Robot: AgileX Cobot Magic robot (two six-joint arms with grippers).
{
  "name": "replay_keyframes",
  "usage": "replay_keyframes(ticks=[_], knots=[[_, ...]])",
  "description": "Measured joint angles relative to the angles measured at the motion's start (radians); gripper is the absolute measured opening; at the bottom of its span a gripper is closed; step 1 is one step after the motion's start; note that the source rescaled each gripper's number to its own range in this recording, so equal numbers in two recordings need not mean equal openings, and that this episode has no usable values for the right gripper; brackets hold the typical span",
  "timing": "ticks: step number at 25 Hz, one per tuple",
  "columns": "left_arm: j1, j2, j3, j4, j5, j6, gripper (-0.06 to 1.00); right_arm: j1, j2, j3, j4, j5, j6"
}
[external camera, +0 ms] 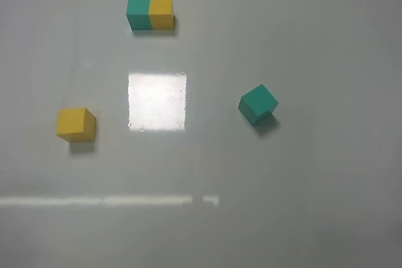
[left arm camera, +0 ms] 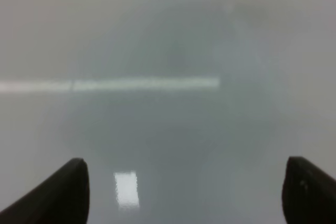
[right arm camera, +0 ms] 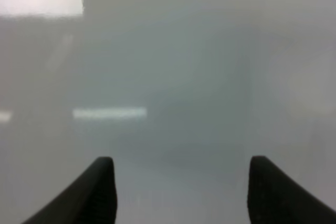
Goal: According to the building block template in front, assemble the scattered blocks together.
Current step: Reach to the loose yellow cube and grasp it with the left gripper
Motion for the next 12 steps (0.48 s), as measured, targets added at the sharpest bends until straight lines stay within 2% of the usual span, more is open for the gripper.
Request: replay_keyframes(ticks=[12], knots=[[0.000,0.000,0.000,0.000,0.000,0.002,0.73,0.000,0.000,0.000,0.000,0.000,0.000]])
